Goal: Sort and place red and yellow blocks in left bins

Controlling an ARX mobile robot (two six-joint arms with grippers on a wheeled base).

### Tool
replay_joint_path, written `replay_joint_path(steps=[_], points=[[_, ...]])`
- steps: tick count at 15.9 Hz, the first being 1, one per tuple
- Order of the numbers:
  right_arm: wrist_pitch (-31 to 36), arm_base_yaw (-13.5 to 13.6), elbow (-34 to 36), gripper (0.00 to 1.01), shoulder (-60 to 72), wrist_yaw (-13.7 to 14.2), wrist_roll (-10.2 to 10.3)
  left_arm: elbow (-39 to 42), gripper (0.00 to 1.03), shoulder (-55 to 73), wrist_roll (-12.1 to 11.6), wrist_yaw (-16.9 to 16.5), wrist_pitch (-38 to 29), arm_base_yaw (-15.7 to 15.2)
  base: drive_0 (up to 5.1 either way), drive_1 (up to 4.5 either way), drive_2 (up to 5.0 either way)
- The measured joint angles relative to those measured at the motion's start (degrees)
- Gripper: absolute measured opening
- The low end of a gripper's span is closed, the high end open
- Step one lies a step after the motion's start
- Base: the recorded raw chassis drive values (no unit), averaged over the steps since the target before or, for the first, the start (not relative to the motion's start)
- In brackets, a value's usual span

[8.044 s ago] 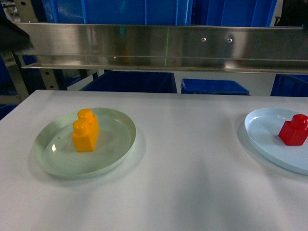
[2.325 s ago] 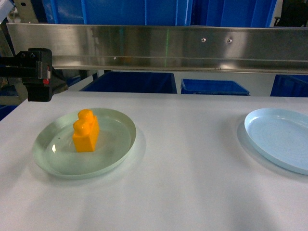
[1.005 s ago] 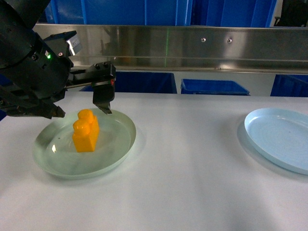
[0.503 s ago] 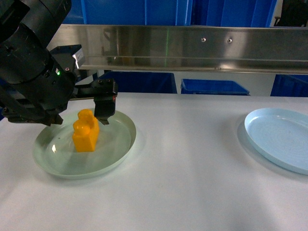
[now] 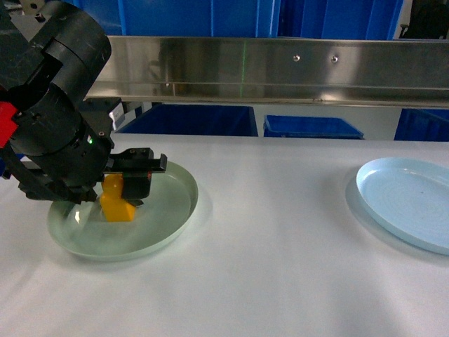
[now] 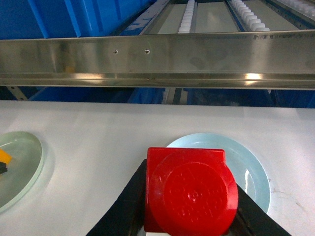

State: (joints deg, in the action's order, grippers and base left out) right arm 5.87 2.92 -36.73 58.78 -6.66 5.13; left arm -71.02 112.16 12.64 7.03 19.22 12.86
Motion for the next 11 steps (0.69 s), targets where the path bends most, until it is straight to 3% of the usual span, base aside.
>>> replay_joint_path(steps=[2, 3, 11], points=[[0.02, 0.00, 0.00, 0.28, 0.00, 0.00, 0.00, 0.22, 0.46, -0.02, -0.02, 0.31, -0.17, -0.22, 0.0, 0.00, 0.0], [0.02, 0.00, 0.00, 0.28, 0.00, 0.00, 0.00, 0.24, 0.42, -0.02, -0.02, 0.31, -0.31, -0.24, 0.0, 0.00, 0.0], [-0.02, 0.00, 0.00, 0.28, 0.00, -0.02, 0.00, 1.95, 0.29, -0.96, -1.16, 0.44, -3.96, -0.26, 0.0, 0.00, 0.0]])
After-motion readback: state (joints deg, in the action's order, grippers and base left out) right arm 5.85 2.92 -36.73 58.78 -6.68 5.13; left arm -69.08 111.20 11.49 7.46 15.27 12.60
